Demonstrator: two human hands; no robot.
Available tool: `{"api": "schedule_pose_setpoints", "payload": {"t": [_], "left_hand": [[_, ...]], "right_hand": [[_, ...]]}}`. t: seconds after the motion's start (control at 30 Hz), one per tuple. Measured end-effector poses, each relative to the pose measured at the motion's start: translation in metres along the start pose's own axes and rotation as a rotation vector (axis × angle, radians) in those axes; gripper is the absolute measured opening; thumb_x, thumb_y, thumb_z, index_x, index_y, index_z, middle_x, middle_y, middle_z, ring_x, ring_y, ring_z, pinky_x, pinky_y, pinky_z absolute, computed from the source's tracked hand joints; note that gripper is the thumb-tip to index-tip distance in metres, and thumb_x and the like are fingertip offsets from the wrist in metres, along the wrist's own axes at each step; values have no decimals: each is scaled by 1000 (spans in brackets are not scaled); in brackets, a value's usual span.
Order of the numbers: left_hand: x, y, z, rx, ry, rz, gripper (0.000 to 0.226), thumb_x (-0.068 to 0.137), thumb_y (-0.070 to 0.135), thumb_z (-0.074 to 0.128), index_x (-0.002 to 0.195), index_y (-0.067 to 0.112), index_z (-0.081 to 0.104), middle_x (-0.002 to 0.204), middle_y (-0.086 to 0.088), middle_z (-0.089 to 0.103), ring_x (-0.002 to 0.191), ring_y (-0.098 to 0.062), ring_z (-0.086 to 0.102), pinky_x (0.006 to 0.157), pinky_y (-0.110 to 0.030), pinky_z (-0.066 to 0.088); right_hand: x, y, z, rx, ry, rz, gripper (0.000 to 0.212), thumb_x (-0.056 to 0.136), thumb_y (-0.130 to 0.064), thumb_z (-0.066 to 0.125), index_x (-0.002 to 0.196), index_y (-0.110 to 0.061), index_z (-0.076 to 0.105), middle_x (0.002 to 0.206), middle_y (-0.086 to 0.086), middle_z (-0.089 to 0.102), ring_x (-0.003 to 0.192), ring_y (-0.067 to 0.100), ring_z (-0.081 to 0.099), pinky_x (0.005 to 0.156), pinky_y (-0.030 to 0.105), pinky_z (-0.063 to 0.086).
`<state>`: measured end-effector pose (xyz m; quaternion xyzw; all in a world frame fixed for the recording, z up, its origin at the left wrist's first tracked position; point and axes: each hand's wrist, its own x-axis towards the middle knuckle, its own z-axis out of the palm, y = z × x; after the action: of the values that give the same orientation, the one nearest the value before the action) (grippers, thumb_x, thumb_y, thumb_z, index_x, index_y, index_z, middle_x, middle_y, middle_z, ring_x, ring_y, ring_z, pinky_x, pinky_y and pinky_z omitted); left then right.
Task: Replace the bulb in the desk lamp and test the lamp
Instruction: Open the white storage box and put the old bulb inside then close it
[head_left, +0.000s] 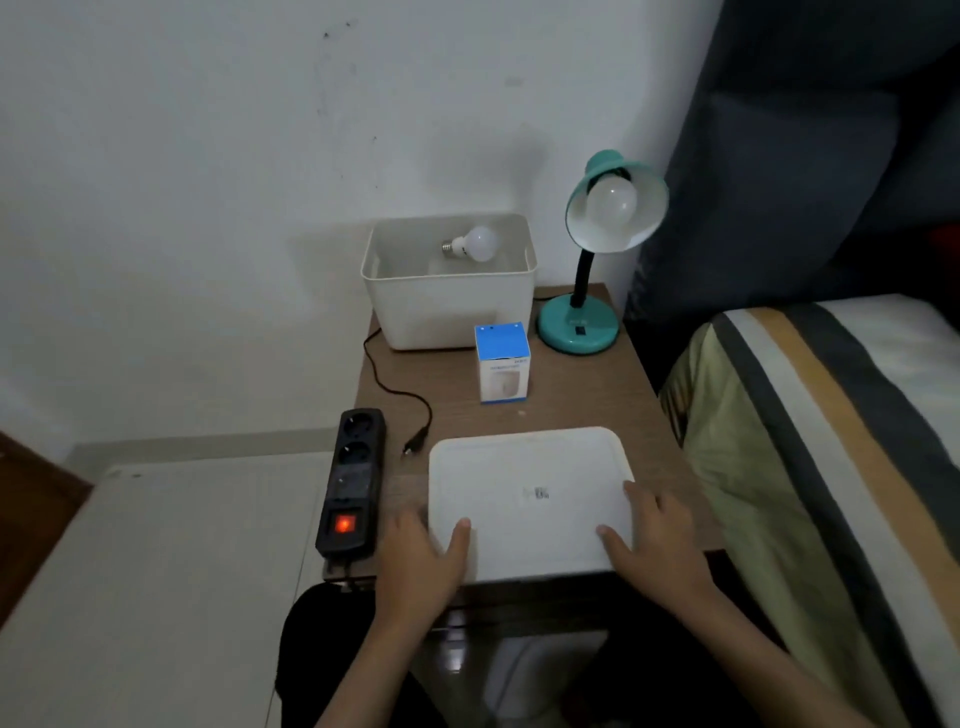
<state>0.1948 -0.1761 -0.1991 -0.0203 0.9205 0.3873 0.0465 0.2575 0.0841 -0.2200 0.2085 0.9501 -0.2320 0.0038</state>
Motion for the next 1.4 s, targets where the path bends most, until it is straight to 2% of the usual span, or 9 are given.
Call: {"api": "schedule_pose_setpoints", "payload": {"t": [0.1,0.2,0.33,0.53,0.67,0.9,1.07,1.27,1.4], "left_hand": [[-15,0,9,139,-34,-4,59,78,48,64,117,5,49,116,-14,55,110,-33,50,91,-42,47],[-19,2,14,265,-19,46,67,78,48,64,125,4,42,125,-15,50,114,-34,45,91,-41,42],[-25,6,16,215,-10,44,70,78,43,67,131,5,41,129,-18,44,116,-36,42,91,-42,42],[-18,19,-9,59,73,104,55,81,33,69,126,8,49,131,-14,36,117,-29,47,93,-33,43],[9,39,-46,87,195,153,50,79,31,72,119,6,55,128,-15,42,111,-31,52,83,-31,44],[104,86,-106,120,308,168,43,79,34,70,107,3,62,120,-15,50,102,-34,58,79,-35,47],[188,122,-131,178,346,164,42,83,38,64,105,2,61,118,-14,50,88,-26,55,68,-28,38],[276,143,-118,206,266,156,33,82,40,61,91,8,61,115,-12,53,87,-27,56,57,-27,34],[304,141,-97,201,216,135,31,83,41,60,90,10,59,114,-13,52,87,-28,57,66,-27,36]], "right_hand": [[-7,-4,0,3,-4,-18,64,82,-46,59,135,-15,41,120,16,47,110,34,39,95,43,35],[-11,-13,-2,13,3,3,62,80,-44,63,133,-16,45,119,16,43,111,34,36,96,41,34],[-18,-23,-2,95,-6,12,64,79,-41,64,134,-15,43,125,15,35,118,34,35,99,37,36],[-17,-43,-18,254,79,-83,61,82,-39,64,134,-18,41,137,7,21,125,23,36,101,27,37],[4,-77,-38,266,132,-217,59,84,-42,62,134,-20,41,141,1,18,127,15,32,100,19,30],[97,-155,-78,312,221,-347,53,83,-38,63,128,-14,48,138,6,27,128,22,33,106,35,38],[179,-204,-97,349,203,-309,57,83,-41,62,131,-13,48,133,9,32,125,25,38,100,30,37],[253,-224,-99,321,201,-211,56,83,-39,60,130,-11,49,135,18,33,124,33,35,100,37,36],[275,-222,-90,273,177,-134,54,83,-38,59,129,-10,50,133,21,34,123,36,28,102,40,31]]}}
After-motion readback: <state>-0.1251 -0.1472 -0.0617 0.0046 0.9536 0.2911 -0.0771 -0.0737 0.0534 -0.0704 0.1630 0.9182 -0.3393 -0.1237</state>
